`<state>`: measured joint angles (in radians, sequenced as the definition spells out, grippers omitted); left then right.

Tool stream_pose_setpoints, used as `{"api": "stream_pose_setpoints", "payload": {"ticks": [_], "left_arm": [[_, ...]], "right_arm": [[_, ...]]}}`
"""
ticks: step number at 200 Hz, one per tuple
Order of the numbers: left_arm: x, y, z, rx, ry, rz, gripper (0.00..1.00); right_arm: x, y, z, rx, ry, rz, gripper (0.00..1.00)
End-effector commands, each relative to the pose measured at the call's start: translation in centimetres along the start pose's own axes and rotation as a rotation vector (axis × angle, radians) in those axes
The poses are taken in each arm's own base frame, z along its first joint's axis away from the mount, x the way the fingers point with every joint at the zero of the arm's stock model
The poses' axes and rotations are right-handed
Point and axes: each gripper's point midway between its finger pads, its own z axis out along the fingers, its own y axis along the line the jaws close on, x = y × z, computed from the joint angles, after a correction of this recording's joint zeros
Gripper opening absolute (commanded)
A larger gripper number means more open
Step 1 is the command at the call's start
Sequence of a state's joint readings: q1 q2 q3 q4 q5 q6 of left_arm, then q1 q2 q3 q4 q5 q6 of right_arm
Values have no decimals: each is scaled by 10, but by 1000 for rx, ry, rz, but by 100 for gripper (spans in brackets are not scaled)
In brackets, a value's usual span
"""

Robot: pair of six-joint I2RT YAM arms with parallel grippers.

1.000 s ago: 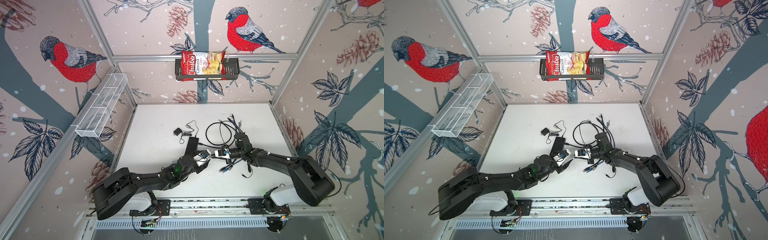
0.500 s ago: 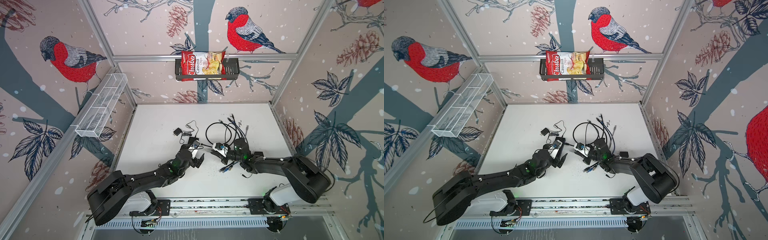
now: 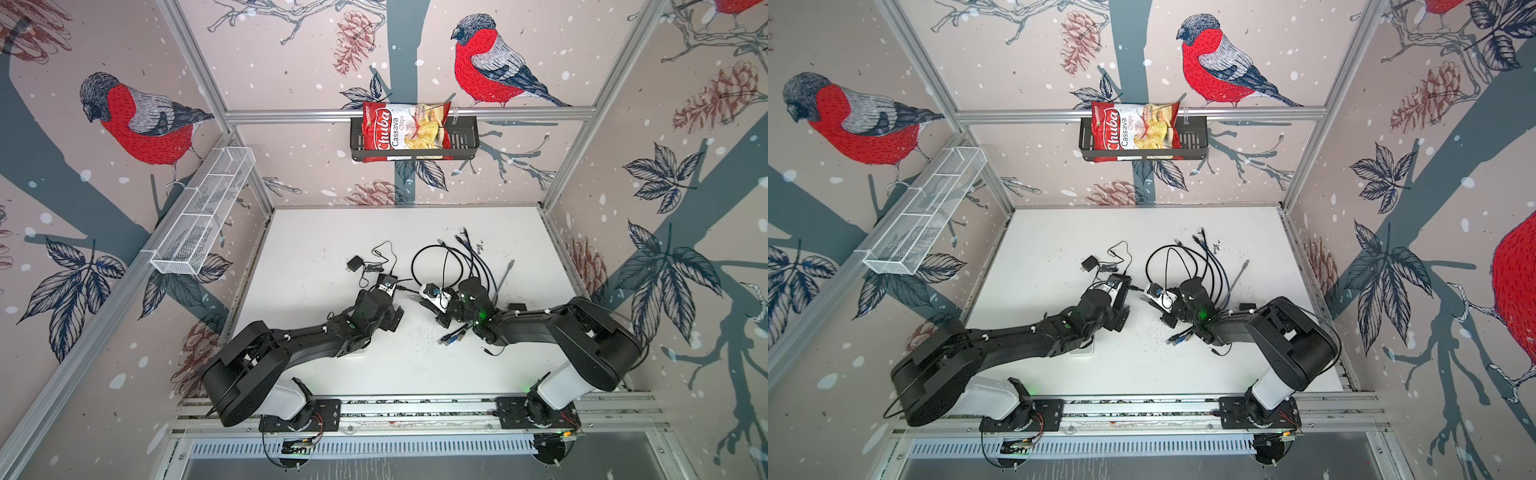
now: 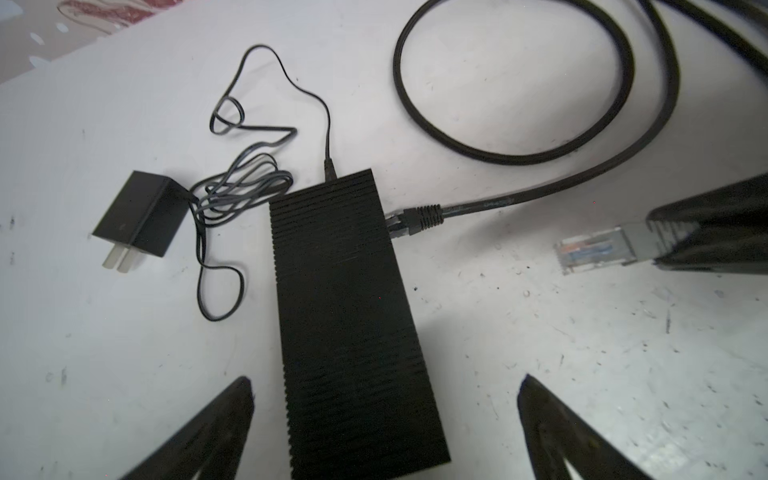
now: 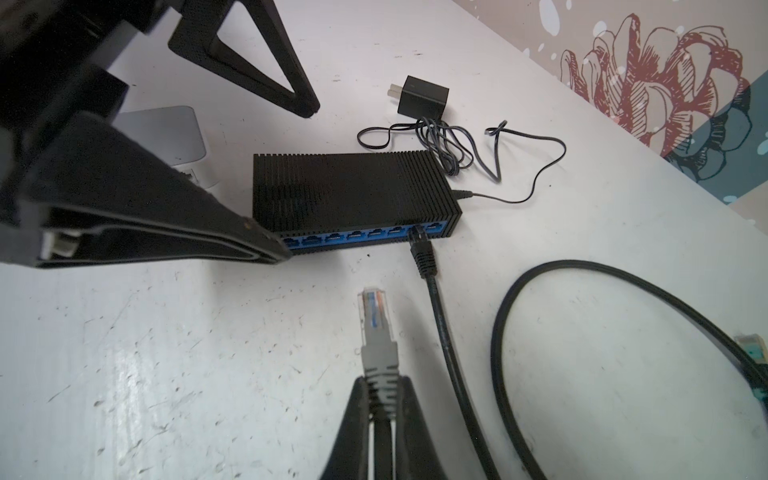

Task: Insert the plug into the switch port
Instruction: 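Grasp the switch with the left gripper while the right brings the grey plug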

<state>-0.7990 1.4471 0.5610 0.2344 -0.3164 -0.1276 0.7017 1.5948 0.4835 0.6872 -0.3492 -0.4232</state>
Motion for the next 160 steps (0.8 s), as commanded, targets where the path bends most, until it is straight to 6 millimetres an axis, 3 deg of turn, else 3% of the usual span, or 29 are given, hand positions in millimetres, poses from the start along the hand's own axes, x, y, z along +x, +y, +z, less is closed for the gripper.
{"api": "stream_pose_setpoints", "payload": {"ticks": [1,76,160], "left_arm": [[8,6,8,-40,57,-19,98],[12,12,20,-17,125,-61,96],[24,7,35,-12,220,-54,78]], "right_arm": [[-8,-2,1,5,-30,-28,3],[-11,-1,4,-8,-42,-28,2],[-16,1,5,-21,-64,-40,2]]}}
